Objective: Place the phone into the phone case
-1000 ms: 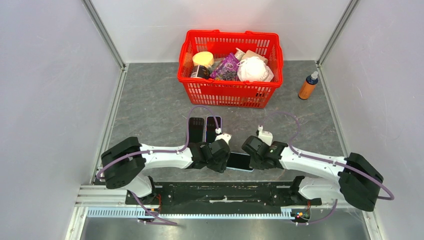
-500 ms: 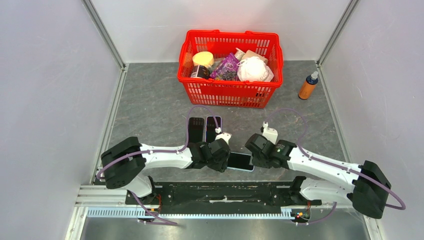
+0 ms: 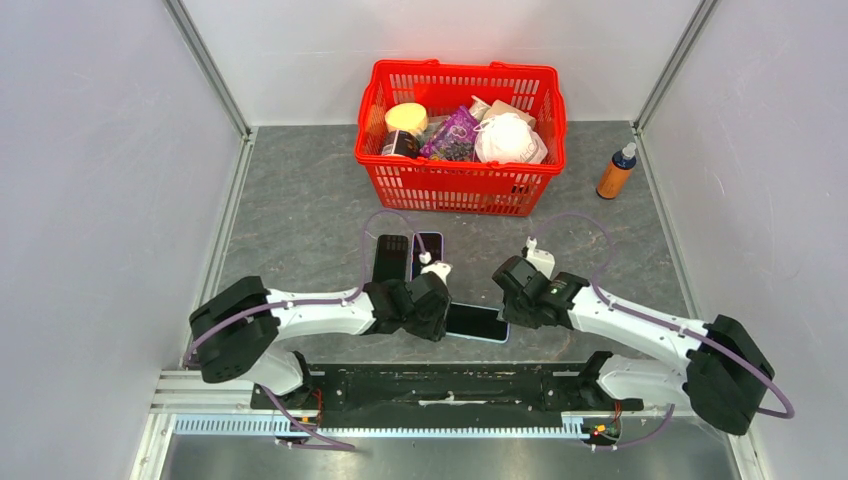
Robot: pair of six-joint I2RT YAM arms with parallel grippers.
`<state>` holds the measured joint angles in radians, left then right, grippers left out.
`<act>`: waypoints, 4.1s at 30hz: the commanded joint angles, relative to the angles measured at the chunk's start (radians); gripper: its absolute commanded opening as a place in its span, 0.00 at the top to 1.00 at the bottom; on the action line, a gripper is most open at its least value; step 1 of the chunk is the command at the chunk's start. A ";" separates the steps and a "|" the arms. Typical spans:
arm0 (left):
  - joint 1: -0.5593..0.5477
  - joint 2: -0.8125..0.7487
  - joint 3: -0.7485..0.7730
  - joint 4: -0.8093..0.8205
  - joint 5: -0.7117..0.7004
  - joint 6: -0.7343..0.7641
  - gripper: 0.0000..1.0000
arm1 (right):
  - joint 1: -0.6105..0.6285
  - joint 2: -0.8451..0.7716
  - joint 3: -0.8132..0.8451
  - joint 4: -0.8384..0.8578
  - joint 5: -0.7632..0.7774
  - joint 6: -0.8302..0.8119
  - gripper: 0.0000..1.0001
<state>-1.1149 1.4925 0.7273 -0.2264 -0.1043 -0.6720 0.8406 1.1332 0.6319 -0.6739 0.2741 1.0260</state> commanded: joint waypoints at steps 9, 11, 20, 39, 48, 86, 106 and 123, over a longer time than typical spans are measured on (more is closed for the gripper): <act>0.161 -0.023 -0.038 0.119 0.190 -0.048 0.43 | -0.004 0.095 -0.051 0.106 -0.035 -0.012 0.55; 0.161 0.021 -0.030 0.143 0.205 -0.055 0.43 | -0.005 0.099 -0.059 0.113 -0.036 -0.010 0.55; 0.130 0.141 -0.006 0.163 0.189 -0.069 0.56 | 0.004 0.127 -0.099 0.193 -0.099 0.011 0.70; -0.016 0.134 -0.003 0.040 0.047 -0.078 0.92 | 0.103 0.188 -0.022 0.185 -0.051 0.038 0.82; -0.016 -0.045 0.128 -0.137 -0.055 0.146 0.33 | 0.051 -0.025 0.055 -0.007 -0.029 -0.037 0.25; -0.061 0.215 0.206 0.174 0.319 1.150 0.09 | -0.035 -0.504 0.084 -0.355 -0.004 -0.058 0.03; 0.007 0.303 0.236 0.176 0.436 1.135 0.07 | -0.035 -0.525 0.054 -0.337 -0.020 -0.052 0.03; 0.004 0.301 0.218 0.361 0.180 0.704 0.64 | -0.035 -0.637 0.142 -0.414 0.119 -0.015 0.04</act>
<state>-1.1107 1.7817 0.9314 0.0551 0.1864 0.2054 0.8074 0.4847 0.7139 -1.0737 0.3332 0.9962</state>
